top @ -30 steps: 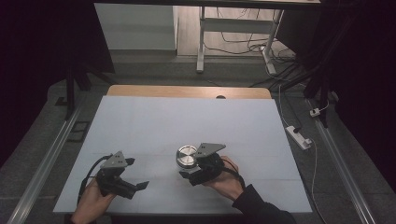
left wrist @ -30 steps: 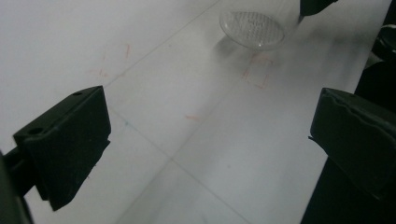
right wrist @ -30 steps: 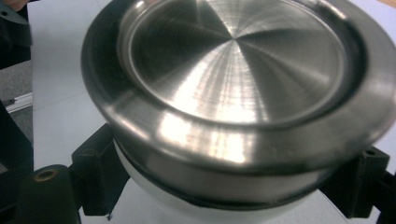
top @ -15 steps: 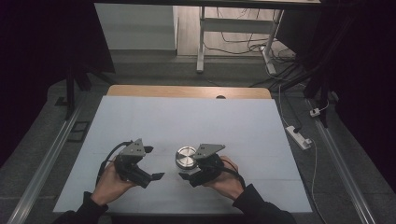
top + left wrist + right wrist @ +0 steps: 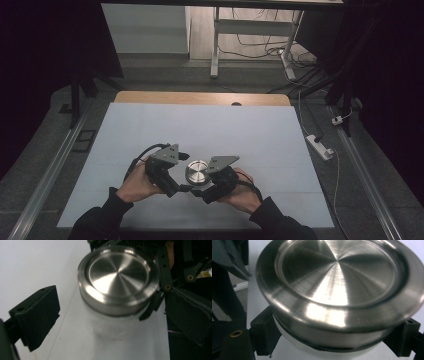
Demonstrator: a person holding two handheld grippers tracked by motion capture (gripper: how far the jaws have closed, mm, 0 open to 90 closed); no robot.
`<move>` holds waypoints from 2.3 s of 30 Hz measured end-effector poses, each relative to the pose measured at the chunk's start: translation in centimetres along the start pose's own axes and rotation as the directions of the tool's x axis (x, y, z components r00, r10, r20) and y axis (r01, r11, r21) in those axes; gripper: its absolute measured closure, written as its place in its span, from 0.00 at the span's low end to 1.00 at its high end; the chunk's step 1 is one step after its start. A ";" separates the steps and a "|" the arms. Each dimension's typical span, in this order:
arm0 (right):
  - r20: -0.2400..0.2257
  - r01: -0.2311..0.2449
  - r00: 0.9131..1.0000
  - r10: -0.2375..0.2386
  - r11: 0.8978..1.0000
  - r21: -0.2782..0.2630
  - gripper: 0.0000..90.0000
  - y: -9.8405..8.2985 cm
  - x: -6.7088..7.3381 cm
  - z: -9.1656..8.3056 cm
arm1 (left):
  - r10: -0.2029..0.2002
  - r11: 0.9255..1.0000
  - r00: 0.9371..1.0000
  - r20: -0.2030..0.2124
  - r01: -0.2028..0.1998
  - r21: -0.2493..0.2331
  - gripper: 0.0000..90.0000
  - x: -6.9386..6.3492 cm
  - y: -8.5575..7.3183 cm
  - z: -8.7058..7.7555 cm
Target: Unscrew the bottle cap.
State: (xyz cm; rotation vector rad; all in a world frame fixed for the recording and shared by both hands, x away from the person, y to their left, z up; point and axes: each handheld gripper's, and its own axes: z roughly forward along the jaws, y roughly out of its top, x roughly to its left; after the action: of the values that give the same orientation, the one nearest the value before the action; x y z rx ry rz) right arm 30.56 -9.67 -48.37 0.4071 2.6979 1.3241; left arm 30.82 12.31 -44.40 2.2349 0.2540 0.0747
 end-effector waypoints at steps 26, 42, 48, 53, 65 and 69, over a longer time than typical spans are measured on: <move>0.150 -0.052 0.988 0.048 0.998 0.026 0.17 0.0 -0.7 -0.1 | -0.172 0.984 0.942 -0.289 0.179 -0.001 0.22 -2.2 3.2 2.7; -0.010 0.003 1.000 -0.003 1.000 0.006 0.17 0.2 0.1 -0.1 | 0.030 0.998 0.999 0.018 -0.031 0.047 0.05 -0.5 2.2 0.1; -0.063 0.057 0.996 -0.056 0.998 0.016 0.17 0.3 0.6 0.0 | 0.091 0.994 0.993 0.078 -0.095 0.057 0.16 -0.4 1.6 0.5; -0.039 0.044 0.998 -0.043 0.999 0.017 0.17 0.3 0.4 0.0 | 0.050 0.998 0.998 0.029 -0.051 0.046 0.21 -0.4 1.7 0.7; 0.123 -0.067 0.990 0.064 0.998 0.021 0.17 0.2 -0.7 -0.2 | -0.165 0.982 0.952 -0.258 0.182 0.042 0.21 -1.8 3.5 2.9; 0.128 -0.074 0.989 0.071 0.997 0.018 0.17 0.1 -0.9 -0.4 | -0.152 0.985 0.956 -0.250 0.168 0.042 0.20 -1.8 3.8 2.9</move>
State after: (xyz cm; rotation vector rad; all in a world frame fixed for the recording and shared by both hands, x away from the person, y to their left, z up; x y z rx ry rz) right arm 31.32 -10.14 -48.03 0.5775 2.6182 1.2405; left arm 30.01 7.43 -43.21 2.2582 0.5791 0.2610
